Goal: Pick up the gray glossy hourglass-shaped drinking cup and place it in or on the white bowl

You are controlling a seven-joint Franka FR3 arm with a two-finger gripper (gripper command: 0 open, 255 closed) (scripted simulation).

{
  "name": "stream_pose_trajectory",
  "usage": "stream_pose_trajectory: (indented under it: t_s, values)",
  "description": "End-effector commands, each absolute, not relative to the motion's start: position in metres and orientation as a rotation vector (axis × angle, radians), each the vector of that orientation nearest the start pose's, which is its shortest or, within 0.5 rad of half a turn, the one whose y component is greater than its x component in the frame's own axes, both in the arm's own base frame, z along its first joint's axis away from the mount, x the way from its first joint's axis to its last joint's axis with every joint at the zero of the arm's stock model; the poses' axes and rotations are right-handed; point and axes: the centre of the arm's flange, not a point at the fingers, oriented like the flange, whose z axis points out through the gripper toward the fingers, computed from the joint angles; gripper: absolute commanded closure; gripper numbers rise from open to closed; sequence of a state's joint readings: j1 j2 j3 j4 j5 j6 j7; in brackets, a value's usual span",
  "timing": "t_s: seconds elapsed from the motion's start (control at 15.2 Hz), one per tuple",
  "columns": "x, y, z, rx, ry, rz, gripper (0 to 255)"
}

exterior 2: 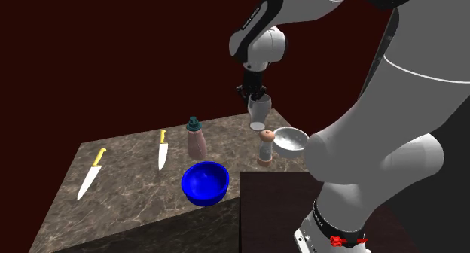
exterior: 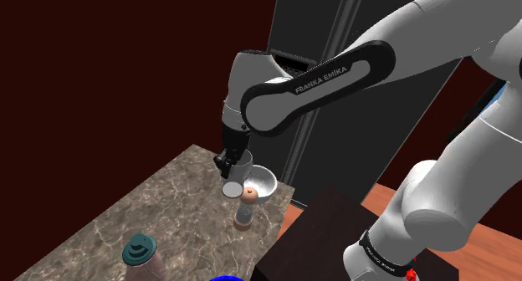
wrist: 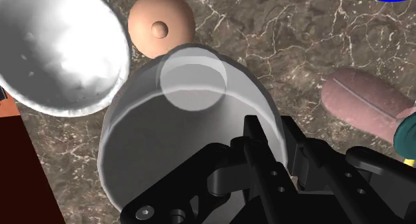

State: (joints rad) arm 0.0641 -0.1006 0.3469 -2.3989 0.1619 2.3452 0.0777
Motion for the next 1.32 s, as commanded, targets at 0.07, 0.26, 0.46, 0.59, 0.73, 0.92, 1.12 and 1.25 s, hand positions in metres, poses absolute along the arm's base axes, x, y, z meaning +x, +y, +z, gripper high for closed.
stream_pose_trajectory:
  t_s: [0.07,0.26,0.46,0.59,0.73,0.92,1.12,1.25]
  values:
    - [0.448,0.156,0.365,-3.03,-0.34,-0.033,255]
    - [0.453,0.117,0.371,-3.03,-0.34,-0.033,255]
    - [0.459,0.078,0.377,-3.03,-0.34,-0.033,255]
    - [0.462,0.052,0.381,-3.03,-0.34,-0.033,255]
    - [0.466,0.021,0.386,-3.03,-0.34,-0.033,255]
    - [0.466,0.021,0.37,-3.03,-0.34,-0.033,255]
    - [0.466,0.021,0.354,-3.03,-0.34,-0.033,255]
    - [0.466,0.021,0.344,-3.03,-0.34,-0.033,255]
